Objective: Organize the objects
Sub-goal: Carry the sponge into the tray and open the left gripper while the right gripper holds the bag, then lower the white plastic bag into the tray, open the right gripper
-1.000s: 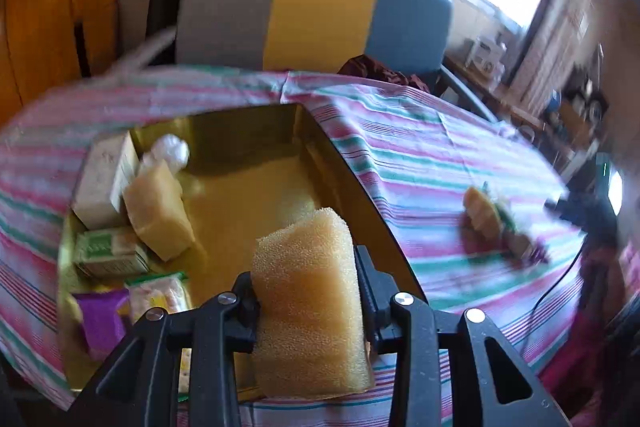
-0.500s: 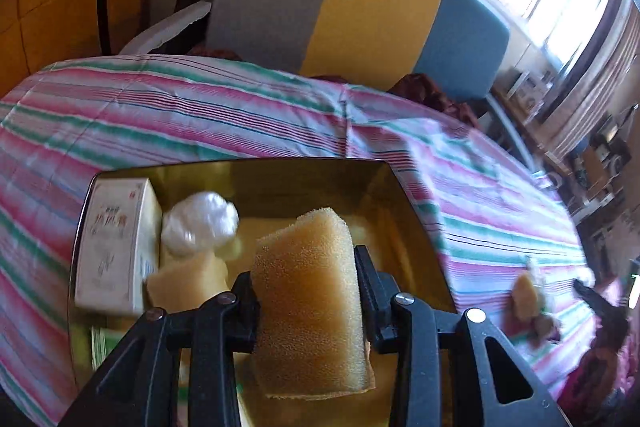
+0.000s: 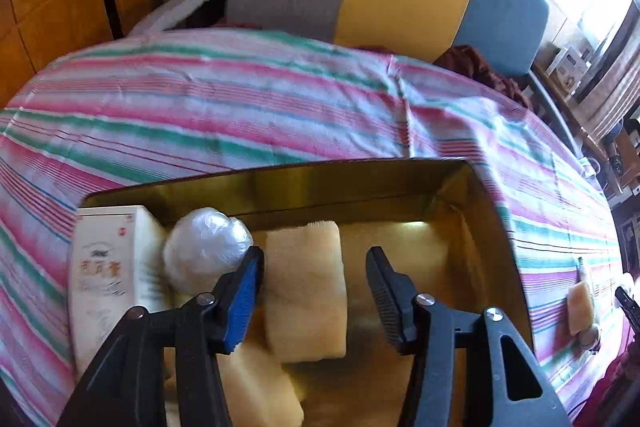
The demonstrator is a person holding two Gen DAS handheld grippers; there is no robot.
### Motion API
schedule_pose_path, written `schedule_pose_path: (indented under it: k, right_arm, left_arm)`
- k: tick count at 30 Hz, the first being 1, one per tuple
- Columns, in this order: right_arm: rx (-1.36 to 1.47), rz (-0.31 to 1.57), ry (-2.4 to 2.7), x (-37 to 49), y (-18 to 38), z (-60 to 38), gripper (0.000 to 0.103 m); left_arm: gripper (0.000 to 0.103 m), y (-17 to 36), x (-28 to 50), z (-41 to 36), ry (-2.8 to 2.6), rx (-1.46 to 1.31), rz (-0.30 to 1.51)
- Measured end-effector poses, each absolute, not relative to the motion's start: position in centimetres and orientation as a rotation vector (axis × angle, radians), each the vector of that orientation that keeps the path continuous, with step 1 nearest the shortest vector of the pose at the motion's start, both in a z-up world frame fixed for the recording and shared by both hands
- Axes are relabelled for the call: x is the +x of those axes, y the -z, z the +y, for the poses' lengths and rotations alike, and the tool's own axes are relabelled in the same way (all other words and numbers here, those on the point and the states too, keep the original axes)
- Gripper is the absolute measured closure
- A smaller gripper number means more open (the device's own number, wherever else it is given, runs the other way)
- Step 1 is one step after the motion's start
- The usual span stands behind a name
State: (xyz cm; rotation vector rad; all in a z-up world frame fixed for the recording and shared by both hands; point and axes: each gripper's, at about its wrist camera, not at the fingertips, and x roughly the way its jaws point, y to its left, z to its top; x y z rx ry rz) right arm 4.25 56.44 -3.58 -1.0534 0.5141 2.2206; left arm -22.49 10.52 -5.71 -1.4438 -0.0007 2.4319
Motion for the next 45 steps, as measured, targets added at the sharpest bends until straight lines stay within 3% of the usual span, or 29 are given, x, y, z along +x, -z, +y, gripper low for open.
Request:
schedule_pose_path:
  k: [9,20,28,45]
  right_arm:
    - [-1.028,0.481,-2.261,4.2,2.8,55.5,0.066]
    - [-1.085,0.291,-2.436,2.6,1.7,50.3,0.066]
    - [-1.118,0.243,-2.579,1.9,0.0,45.4,0.066]
    - [-1.291,-0.01,-3.048,-2.7,-1.9,25.3,0.066]
  left_arm:
    - [0.049,-0.1,-13.7,8.5,-2.595,-1.154,0.07]
    - [0.049,-0.6,-6.1,5.2,-2.657,-1.093,0.062]
    - [0.05,-0.3,-4.3,4.3,-2.657,-1.091,0.048]
    - [0.049,1.4,-4.0,0.5,-2.691,-1.181,-0.047]
